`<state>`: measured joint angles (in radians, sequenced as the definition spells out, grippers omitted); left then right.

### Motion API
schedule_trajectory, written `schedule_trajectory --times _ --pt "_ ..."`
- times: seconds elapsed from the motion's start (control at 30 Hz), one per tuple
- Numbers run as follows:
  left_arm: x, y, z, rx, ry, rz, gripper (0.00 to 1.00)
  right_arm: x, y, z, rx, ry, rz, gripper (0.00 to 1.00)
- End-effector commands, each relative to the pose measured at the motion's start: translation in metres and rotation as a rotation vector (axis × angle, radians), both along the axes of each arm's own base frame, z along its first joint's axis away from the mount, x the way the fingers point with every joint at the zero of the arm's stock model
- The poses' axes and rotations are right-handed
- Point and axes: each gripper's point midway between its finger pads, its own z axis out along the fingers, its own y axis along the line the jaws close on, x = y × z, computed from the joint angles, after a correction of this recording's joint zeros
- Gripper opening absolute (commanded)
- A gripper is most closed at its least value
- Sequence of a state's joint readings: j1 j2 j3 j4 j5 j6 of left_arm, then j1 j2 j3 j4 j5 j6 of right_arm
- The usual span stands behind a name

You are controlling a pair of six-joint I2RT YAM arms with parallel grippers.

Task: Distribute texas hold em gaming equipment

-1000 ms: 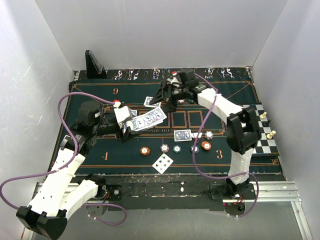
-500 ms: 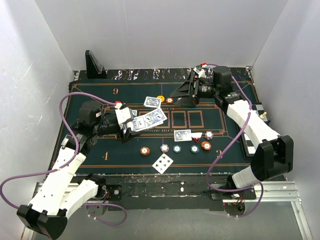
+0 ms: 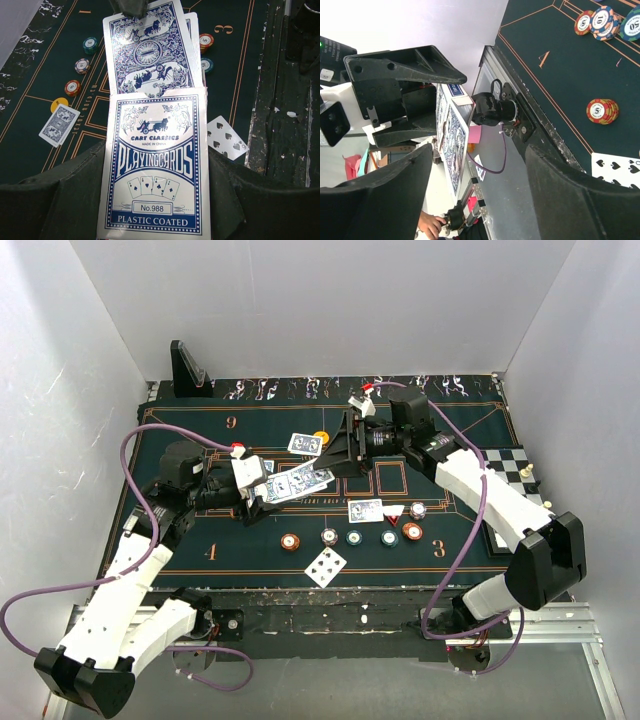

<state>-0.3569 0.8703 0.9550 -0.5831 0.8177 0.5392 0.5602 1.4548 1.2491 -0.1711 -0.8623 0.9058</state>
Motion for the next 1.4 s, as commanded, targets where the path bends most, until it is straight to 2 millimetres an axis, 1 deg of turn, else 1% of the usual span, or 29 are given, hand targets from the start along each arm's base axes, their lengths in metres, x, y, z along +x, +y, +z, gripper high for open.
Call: schedule_trajectory --times 0.0,0.1,0.2,0.27,0.33,0.63,0.83,1.0,1.07,1.2,1.37 --pt "-0.003 -0.002 0.002 -0.011 -0.014 -0.022 0.00 0.001 0.000 0.014 0.010 -0.066 -0.011 0.77" --pt "-0.002 -0.001 0.004 -0.012 -0.018 -0.021 0.00 0.001 -0.002 0.012 0.001 -0.059 -0.017 0.66" --pt "-0.002 -0.001 0.003 -0.011 -0.015 -0.020 0.00 0.000 -0.002 0.010 -0.003 -0.049 -0.016 0.50" --pt "-0.002 -0.001 0.003 -0.011 -0.015 -0.020 0.00 -0.001 -0.003 0.010 -0.003 -0.052 -0.017 0.42" --pt "-0.002 -0.001 0.003 -0.011 -0.017 -0.019 0.00 -0.002 -0.004 0.011 -0.004 -0.050 -0.021 0.36" --pt "-0.002 -0.002 0.004 -0.015 -0.015 -0.022 0.00 -0.005 -0.010 0.015 -0.024 -0.058 -0.041 0.28" --pt "-0.002 -0.002 0.005 -0.015 -0.020 -0.020 0.00 -0.006 -0.018 0.017 -0.036 -0.068 -0.064 0.27" --pt "-0.002 -0.002 0.006 -0.017 -0.021 -0.022 0.00 -0.005 -0.023 0.023 -0.035 -0.078 -0.077 0.19" --pt "-0.002 -0.002 0.006 -0.016 -0.023 -0.020 0.00 -0.004 -0.024 0.023 -0.037 -0.078 -0.080 0.19" --pt "-0.002 -0.002 0.008 -0.018 -0.024 -0.021 0.00 -0.005 -0.027 0.024 -0.036 -0.076 -0.082 0.14" --pt "-0.002 -0.002 0.009 -0.019 -0.027 -0.019 0.00 -0.004 -0.034 0.027 -0.038 -0.083 -0.098 0.11"
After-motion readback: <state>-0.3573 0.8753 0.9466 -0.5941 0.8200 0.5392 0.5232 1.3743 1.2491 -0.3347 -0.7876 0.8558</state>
